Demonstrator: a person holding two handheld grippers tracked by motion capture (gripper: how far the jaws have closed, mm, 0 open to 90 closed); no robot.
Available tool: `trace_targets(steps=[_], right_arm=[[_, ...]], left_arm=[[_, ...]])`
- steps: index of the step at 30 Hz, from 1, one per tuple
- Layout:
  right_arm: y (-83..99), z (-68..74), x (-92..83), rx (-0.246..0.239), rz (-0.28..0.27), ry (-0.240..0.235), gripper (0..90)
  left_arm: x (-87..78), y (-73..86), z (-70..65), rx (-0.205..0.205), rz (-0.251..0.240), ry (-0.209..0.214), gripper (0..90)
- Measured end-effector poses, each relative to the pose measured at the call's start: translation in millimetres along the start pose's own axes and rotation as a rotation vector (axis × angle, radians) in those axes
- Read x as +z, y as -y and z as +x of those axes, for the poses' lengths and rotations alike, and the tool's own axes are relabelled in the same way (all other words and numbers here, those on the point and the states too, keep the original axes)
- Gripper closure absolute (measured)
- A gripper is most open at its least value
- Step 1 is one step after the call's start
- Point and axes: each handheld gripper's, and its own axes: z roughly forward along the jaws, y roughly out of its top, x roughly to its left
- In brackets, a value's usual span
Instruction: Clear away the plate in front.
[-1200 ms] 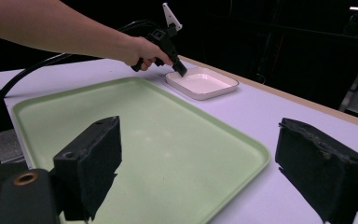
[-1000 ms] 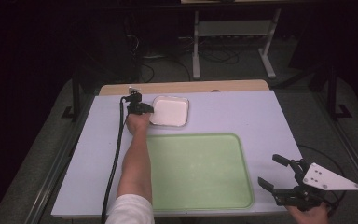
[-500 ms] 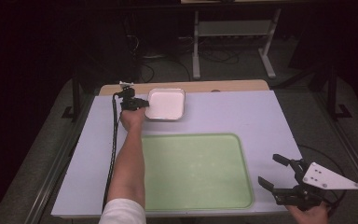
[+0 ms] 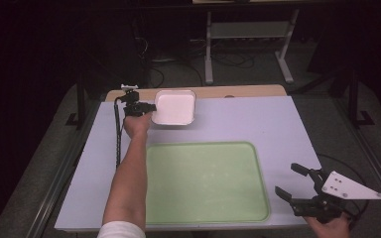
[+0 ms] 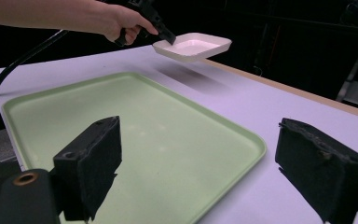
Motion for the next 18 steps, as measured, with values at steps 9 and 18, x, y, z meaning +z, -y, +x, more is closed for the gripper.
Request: trace_targets(steps=[9,18], right_arm=[[0.7,-0.3,1.2,0.002,0.01,0.005,13.5],[1.9,-0.6,1.9,0.007,0.017,0.009,13.5]], left_arm=[[-8.3,6.3,-9.0,0.01,-0.003,0.023,89.1],[-17.3,13.9,-16.8,0.004,-0.017,0.051,89.1]])
